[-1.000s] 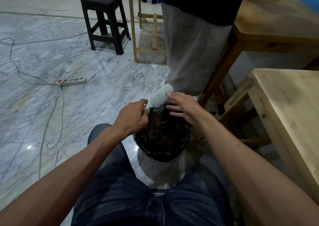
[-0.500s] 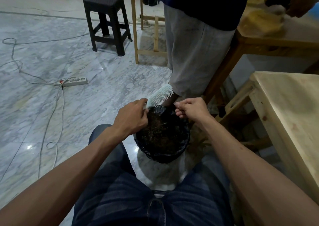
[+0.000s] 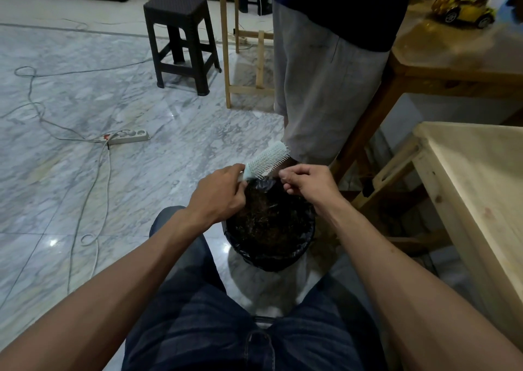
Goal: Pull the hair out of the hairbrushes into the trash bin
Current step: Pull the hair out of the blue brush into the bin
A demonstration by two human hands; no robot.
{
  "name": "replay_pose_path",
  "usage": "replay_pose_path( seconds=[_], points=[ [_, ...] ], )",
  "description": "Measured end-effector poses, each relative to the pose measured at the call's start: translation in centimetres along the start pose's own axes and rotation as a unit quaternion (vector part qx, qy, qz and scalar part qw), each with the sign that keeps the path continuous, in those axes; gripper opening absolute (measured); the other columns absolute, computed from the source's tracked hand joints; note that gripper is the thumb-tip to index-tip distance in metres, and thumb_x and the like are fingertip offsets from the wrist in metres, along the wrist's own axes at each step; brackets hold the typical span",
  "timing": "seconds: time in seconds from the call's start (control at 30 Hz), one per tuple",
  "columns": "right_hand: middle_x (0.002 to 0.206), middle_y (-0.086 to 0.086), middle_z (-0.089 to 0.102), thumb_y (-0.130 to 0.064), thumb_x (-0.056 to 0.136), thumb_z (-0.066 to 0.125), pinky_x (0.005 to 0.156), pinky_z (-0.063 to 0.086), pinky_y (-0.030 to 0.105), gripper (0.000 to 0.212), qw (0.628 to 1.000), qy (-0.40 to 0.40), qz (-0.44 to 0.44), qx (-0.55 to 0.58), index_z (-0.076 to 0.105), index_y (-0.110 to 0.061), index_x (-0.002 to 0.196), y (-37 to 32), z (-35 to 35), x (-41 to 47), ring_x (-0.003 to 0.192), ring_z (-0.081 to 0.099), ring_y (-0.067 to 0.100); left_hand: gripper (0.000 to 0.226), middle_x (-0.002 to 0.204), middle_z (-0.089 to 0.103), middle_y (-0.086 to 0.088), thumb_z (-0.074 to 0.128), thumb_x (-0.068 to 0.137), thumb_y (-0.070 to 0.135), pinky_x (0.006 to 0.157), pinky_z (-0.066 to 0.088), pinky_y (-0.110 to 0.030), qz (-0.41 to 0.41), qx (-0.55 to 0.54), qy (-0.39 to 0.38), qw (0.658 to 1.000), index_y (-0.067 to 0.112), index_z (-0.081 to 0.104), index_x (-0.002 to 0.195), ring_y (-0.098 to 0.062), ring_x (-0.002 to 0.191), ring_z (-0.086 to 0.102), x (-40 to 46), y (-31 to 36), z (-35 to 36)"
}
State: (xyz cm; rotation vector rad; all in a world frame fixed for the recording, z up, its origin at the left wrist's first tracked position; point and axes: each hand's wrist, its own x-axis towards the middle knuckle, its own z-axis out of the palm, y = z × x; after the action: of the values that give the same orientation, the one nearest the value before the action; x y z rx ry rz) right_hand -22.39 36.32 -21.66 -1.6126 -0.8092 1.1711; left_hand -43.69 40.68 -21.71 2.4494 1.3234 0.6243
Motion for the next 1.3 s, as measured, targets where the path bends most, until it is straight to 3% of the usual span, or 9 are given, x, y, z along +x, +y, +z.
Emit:
replay_pose_path(
  seconds=[0.23, 0.33, 0.43, 0.5, 0.6, 0.73, 1.0, 1.17, 1.3],
  points=[
    [0.079, 0.005, 0.071, -0.011, 0.1, 0.067, 0.06, 0.055, 0.016, 0.014, 0.998, 0.044, 0.027, -0.033, 0.077, -0.001, 0.1, -0.1, -1.6, -0.4, 0.067, 0.064, 0.01, 0.036, 0.101, 0.071, -0.008, 0.056, 0.092, 0.023, 0.06, 0.036, -0.033, -0.026, 0.009, 0.011, 1.0, 0.015, 0.058, 0.127, -0.032, 0.081, 0.063, -0.6, -0.5, -0.2],
    [0.113, -0.003, 0.073, -0.016, 0.098, 0.068, 0.086, 0.05, 0.02, 0.034, 0.985, -0.028, 0.015, -0.17, 0.067, -0.011, 0.132, 0.0, -1.6, -0.8, 0.106, 0.066, 0.01, 0.037, 0.103, 0.072, -0.008, 0.056, 0.092, 0.024, 0.06, 0.036, -0.032, -0.017, -0.004, 0.005, 1.0, 0.015, 0.058, 0.128, -0.031, 0.083, 0.063, -0.6, -0.2, 0.1],
    [0.14, -0.011, 0.047, -0.021, 0.086, 0.077, 0.103, 0.041, 0.03, 0.077, 0.967, -0.091, 0.017, -0.239, 0.041, -0.023, 0.154, 0.2, -1.0, -1.0, 0.128, 0.046, 0.01, 0.038, 0.106, 0.072, -0.006, 0.056, 0.092, 0.027, 0.062, 0.04, -0.034, 0.007, -0.017, 0.002, 1.0, 0.017, 0.058, 0.128, -0.03, 0.086, 0.064, -0.6, 0.4, 0.4],
    [0.138, -0.011, 0.05, -0.024, 0.081, 0.083, 0.106, 0.047, 0.035, 0.076, 0.974, -0.115, 0.007, -0.197, 0.044, -0.023, 0.146, 0.2, -0.5, -1.2, 0.12, 0.054, 0.009, 0.037, 0.106, 0.073, -0.005, 0.056, 0.092, 0.027, 0.064, 0.047, -0.036, 0.017, -0.023, 0.001, 1.0, 0.017, 0.059, 0.127, -0.03, 0.087, 0.065, -0.5, 0.8, 0.4],
    [0.124, 0.006, 0.071, -0.015, 0.088, 0.081, 0.089, 0.061, 0.031, 0.052, 0.988, -0.15, 0.024, -0.025, 0.057, -0.009, 0.134, -0.3, -0.2, -1.7, 0.101, 0.074, 0.015, 0.035, 0.103, 0.074, -0.004, 0.056, 0.092, 0.027, 0.068, 0.05, -0.039, 0.02, -0.037, -0.003, 0.999, 0.017, 0.059, 0.125, -0.03, 0.087, 0.066, -0.2, 1.1, 0.2],
    [0.081, 0.006, 0.076, -0.008, 0.095, 0.073, 0.062, 0.058, 0.017, 0.004, 0.996, -0.089, 0.015, 0.022, 0.074, -0.004, 0.095, -0.9, -0.8, -1.9, 0.063, 0.069, 0.008, 0.032, 0.098, 0.074, -0.004, 0.058, 0.091, 0.024, 0.067, 0.05, -0.038, 0.036, -0.065, -0.011, 0.997, 0.017, 0.06, 0.123, -0.028, 0.083, 0.065, -0.3, 1.2, -0.1],
    [0.079, 0.009, 0.076, -0.01, 0.097, 0.07, 0.061, 0.054, 0.024, 0.013, 0.993, 0.113, 0.032, -0.026, 0.077, -0.009, 0.086, 0.3, -2.7, -0.5, 0.062, 0.064, 0.01, 0.035, 0.101, 0.071, -0.005, 0.055, 0.091, 0.024, 0.062, 0.037, -0.033, -0.029, -0.008, 0.011, 0.999, 0.017, 0.058, 0.126, -0.03, 0.084, 0.063, -0.5, 0.5, 0.1],
    [0.097, 0.0, 0.082, -0.014, 0.103, 0.059, 0.088, 0.058, 0.031, 0.022, 0.989, 0.088, 0.036, -0.113, 0.074, -0.015, 0.118, -0.1, -3.4, -0.4, 0.095, 0.074, 0.012, 0.035, 0.099, 0.07, -0.006, 0.054, 0.091, 0.024, 0.061, 0.036, -0.033, -0.022, -0.004, 0.006, 1.0, 0.017, 0.058, 0.125, -0.03, 0.081, 0.062, -0.3, 0.6, 0.0],
    [0.153, 0.0, 0.054, -0.005, 0.097, 0.055, 0.102, 0.044, 0.028, 0.063, 0.987, 0.006, 0.028, -0.159, 0.044, -0.022, 0.156, -1.7, -2.5, -1.2, 0.138, 0.051, 0.02, 0.035, 0.097, 0.07, -0.004, 0.055, 0.091, 0.024, 0.059, 0.036, -0.032, 0.005, -0.009, 0.01, 1.0, 0.018, 0.059, 0.125, -0.025, 0.074, 0.058, 0.1, 1.3, 0.0]
  ],
)
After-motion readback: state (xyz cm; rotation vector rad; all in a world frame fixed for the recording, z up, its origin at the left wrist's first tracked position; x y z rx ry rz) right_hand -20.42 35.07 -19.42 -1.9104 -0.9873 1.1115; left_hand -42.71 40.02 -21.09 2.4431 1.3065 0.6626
